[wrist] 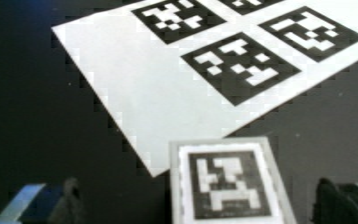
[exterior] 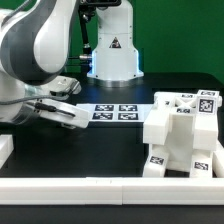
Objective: Assemble chair
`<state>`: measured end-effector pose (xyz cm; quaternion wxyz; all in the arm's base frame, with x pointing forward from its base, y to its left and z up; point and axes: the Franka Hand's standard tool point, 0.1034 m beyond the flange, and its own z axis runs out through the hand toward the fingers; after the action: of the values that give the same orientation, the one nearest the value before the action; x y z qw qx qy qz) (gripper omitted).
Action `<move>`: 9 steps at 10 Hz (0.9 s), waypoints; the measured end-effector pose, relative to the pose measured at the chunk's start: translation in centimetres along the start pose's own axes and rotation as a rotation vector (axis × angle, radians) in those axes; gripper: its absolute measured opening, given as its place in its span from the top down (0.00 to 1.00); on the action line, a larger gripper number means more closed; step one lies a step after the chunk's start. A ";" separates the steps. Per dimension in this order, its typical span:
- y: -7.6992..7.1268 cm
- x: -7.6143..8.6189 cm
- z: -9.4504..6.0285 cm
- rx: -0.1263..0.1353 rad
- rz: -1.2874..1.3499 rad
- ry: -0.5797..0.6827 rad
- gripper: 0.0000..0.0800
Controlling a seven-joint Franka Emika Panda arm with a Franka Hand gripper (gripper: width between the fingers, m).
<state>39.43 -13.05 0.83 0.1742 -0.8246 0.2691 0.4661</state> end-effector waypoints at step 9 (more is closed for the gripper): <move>-2.9 -3.4 -4.5 -0.011 -0.062 0.090 0.65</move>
Offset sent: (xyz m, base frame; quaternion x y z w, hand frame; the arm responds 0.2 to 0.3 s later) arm 0.0000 0.0000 0.0000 0.0000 0.0000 0.0000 1.0000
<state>42.82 -12.19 6.10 0.1719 -0.8537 0.2485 0.4242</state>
